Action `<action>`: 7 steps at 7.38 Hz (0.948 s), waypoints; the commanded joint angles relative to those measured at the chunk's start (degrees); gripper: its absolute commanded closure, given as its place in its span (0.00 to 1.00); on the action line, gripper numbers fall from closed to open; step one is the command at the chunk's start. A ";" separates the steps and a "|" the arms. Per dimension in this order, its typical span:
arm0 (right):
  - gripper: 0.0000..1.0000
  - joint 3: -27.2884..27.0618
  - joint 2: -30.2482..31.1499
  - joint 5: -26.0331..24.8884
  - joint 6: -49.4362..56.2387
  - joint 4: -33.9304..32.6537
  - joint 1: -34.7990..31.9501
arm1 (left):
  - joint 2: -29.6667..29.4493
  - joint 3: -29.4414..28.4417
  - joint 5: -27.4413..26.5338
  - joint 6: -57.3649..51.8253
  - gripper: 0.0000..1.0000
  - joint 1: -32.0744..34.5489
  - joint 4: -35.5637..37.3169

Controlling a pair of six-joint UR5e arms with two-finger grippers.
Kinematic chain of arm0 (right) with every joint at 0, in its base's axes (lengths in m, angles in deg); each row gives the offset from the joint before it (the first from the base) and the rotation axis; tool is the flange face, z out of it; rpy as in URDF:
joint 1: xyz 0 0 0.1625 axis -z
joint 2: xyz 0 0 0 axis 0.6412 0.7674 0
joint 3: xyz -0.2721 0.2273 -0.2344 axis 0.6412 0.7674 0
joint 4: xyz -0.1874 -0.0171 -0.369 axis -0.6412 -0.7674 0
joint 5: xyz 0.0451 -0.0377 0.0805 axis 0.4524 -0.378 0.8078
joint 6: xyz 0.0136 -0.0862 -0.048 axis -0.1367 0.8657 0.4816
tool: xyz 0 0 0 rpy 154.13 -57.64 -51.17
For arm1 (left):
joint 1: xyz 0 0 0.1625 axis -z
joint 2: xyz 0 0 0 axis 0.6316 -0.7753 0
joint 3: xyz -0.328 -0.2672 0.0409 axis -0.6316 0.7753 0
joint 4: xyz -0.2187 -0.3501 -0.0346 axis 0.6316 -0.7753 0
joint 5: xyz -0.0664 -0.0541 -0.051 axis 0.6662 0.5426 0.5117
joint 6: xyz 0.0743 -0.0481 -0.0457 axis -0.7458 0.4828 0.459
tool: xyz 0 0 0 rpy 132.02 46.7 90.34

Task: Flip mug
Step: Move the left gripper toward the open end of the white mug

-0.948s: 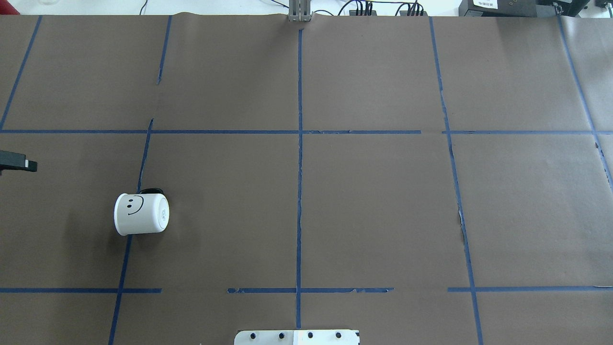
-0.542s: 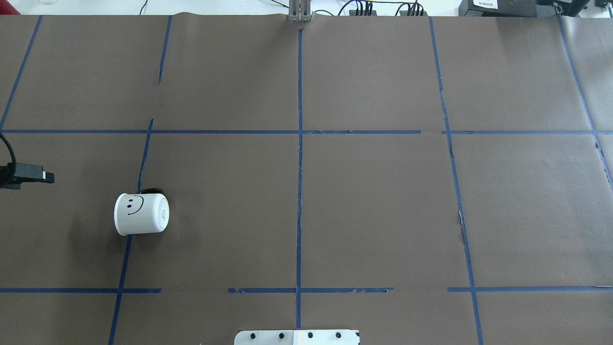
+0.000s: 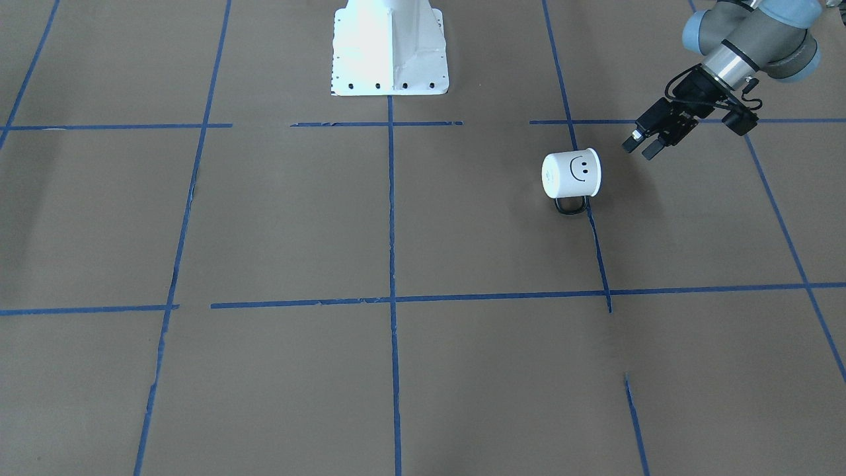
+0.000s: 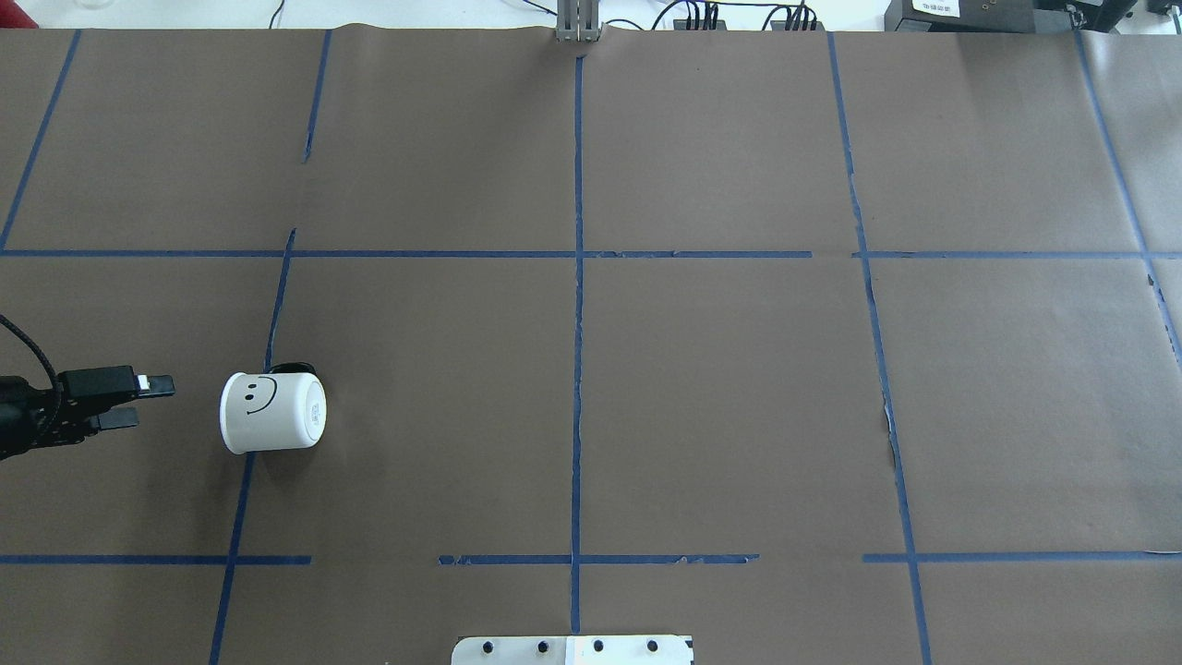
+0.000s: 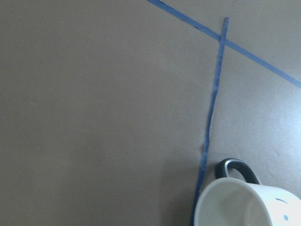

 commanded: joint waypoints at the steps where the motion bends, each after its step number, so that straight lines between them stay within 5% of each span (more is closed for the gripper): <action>1: 0.00 0.00 0.00 0.00 0.00 0.00 0.03 | -3.53 -3.26 -5.25 3.80 0.00 -2.45 -4.17; 7: 0.00 0.00 0.00 0.00 0.00 0.00 0.03 | -13.39 -17.94 -7.29 6.45 0.00 -5.45 -25.80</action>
